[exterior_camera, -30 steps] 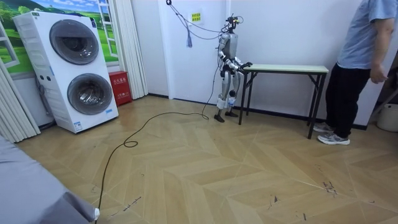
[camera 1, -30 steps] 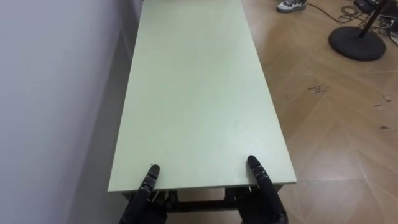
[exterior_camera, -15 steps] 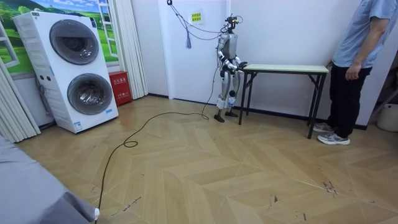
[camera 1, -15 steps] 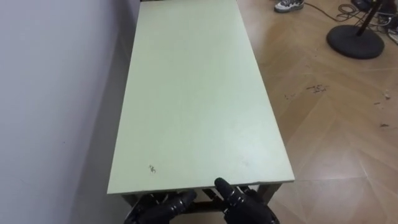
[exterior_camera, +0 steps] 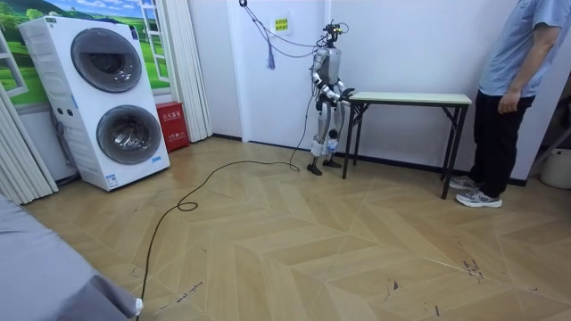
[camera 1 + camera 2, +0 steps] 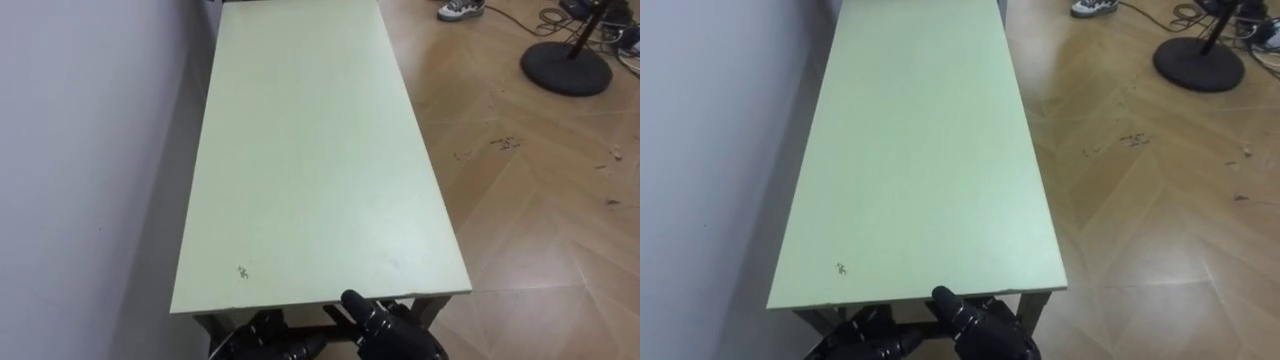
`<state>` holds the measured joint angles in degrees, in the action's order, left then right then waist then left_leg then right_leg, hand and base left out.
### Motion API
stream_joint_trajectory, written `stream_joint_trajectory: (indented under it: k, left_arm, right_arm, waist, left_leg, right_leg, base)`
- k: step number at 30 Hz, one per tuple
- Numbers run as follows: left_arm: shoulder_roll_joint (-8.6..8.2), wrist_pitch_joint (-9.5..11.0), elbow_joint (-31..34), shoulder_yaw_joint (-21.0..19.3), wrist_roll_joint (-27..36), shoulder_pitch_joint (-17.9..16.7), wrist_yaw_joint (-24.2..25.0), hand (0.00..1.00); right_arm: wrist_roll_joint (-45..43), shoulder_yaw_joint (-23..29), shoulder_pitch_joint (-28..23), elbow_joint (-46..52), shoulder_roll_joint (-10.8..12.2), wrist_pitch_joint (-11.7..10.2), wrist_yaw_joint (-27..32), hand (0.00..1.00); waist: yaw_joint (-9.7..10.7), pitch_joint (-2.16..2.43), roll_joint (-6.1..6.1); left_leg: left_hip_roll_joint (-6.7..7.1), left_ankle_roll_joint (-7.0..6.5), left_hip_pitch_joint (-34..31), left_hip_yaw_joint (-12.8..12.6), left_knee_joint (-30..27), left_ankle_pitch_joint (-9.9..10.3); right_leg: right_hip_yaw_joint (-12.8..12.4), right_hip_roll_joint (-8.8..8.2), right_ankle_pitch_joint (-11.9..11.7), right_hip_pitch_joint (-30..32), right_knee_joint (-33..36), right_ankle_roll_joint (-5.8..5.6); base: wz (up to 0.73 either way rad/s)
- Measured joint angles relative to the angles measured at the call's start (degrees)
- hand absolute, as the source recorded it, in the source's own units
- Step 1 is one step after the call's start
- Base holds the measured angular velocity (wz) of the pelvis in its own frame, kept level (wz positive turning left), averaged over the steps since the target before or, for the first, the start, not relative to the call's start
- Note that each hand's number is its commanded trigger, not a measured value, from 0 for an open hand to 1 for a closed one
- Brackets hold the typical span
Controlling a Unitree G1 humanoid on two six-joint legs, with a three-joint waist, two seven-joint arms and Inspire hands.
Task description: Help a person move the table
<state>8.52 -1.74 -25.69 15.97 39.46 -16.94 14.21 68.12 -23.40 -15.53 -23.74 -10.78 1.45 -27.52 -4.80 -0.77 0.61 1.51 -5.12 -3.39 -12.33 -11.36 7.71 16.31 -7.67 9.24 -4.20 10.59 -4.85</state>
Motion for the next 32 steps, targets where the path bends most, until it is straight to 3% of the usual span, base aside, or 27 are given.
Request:
stream_joint_trajectory:
  k: [4, 9, 15, 19, 24, 26, 29, 32]
  left_arm:
    - [0.00, -0.39, -0.39, 0.00, -0.61, 0.22, 0.00, 0.00]
    - [0.38, -0.24, -2.53, -0.01, -4.29, 1.29, -0.09, 0.00]
    - [1.03, -0.31, -7.77, -0.43, -9.35, 1.78, -3.48, 0.00]
    - [1.11, 0.49, -13.11, -1.47, -10.02, 3.29, -5.67, 0.00]
    - [0.98, 0.84, -21.96, -5.73, -13.30, 3.66, -11.63, 0.00]
    - [0.89, 0.90, -24.09, -7.46, -15.79, 2.96, -13.61, 0.00]
    - [-0.21, 1.41, -25.54, -12.57, -18.87, 1.95, -17.05, 0.00]
    - [-0.56, 1.80, -27.01, -15.21, -23.82, 1.39, -20.19, 0.00]
  right_arm:
    - [-5.23, 0.24, 0.42, -1.04, -0.55, -0.02, -1.33, 0.00]
    - [-18.95, 0.57, 1.19, -5.29, -1.08, 0.53, -1.89, 0.00]
    - [-33.37, 0.64, 3.23, -13.02, -1.49, 1.21, 2.47, 0.00]
    - [-37.19, 1.37, 4.79, -20.11, -1.11, 1.12, 5.88, 0.00]
    - [-36.72, 4.22, 6.44, -28.77, -0.20, 1.02, 12.28, 0.00]
    - [-36.90, 5.17, 7.44, -32.64, -0.10, 1.05, 13.53, 0.00]
    - [-36.80, 7.26, 7.58, -37.79, 0.11, 1.05, 15.20, 0.00]
    - [-36.84, 7.54, 6.22, -40.33, 0.16, 1.11, 16.17, 0.00]
  waist:
    - [0.18, -0.04, -0.06]
    - [0.36, -0.13, -0.71]
    - [-0.03, -0.07, -1.91]
    - [-0.23, 0.20, -2.40]
    - [-0.02, 0.17, -2.31]
    - [-0.09, 0.43, -2.39]
    - [-0.35, 0.37, -2.62]
    - [-0.22, 0.28, -2.66]
  left_leg:
    - [0.01, 0.00, 0.12, 0.02, 0.01, -0.01]
    - [0.10, 0.04, 0.10, 0.62, -0.21, -0.01]
    - [0.13, 0.09, -0.18, 0.99, -0.12, -0.02]
    - [0.19, 0.11, 0.05, 1.33, 0.05, -0.01]
    - [0.19, 0.36, 2.03, 1.31, 0.57, 0.15]
    - [0.23, 0.39, 2.05, 1.61, 0.61, 0.18]
    - [0.29, 0.39, 2.25, 1.86, 0.66, 0.17]
    - [0.35, 0.55, 2.69, 2.17, 0.65, 0.28]
  right_leg:
    - [-0.18, 0.04, 0.00, -0.51, -0.08, 0.00]
    - [0.80, 0.09, 0.00, -0.96, -0.91, 0.00]
    - [1.04, 0.14, -0.01, -0.73, -0.93, 0.01]
    - [1.06, 0.19, -0.01, -1.01, -0.93, 0.01]
    - [1.15, 0.29, -0.01, -2.79, -1.05, 0.00]
    - [1.56, 0.29, -0.01, -2.92, -1.02, 0.00]
    - [1.51, 0.31, -0.01, -3.32, -1.15, 0.00]
    - [1.39, 0.44, -0.01, -4.18, -1.86, 0.00]
  base:
    - [0.00]
    - [0.06]
    - [0.02]
    - [0.04]
    - [0.00]
    - [0.09]
    - [0.06]
    - [0.01]
